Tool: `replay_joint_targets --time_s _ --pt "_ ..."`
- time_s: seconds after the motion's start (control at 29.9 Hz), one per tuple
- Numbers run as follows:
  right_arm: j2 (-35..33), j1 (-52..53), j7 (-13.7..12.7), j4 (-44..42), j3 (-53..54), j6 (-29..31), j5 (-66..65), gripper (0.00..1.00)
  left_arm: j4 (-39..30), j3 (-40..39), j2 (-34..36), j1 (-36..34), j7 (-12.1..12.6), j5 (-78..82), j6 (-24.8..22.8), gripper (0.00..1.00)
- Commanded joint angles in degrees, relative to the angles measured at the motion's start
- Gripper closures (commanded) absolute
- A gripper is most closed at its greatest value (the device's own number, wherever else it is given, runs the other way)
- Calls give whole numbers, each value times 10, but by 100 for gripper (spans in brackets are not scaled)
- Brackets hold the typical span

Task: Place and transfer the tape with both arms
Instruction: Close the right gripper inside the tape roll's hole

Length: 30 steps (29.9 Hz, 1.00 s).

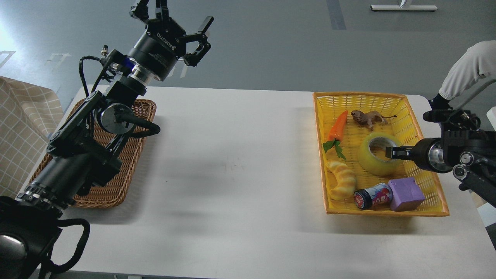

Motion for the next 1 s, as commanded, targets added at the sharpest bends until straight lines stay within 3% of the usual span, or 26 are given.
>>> replay_joint_targets --time_s 0.0,0.1,0.2,0.43,0.8,0.97 --pt "8 3 -1 -14 0 0 0 50 0 0 6 1 0 0 0 2" --pt "9 5 -1 -18 0 0 2 61 0 0 8 0 0 -1 0 2" --pt "9 5 -1 -18 -1 0 3 63 0 0 8 1 0 0 0 2" --pt "6 8 -3 -18 0 0 3 100 0 0 8 0 0 -1 0 2" --pt "2 32 -2 -3 4 0 8 100 1 0 7 -4 0 -1 0 2" --pt "-36 51 0 41 8 0 11 100 1 0 5 -5 0 -1 0 2"
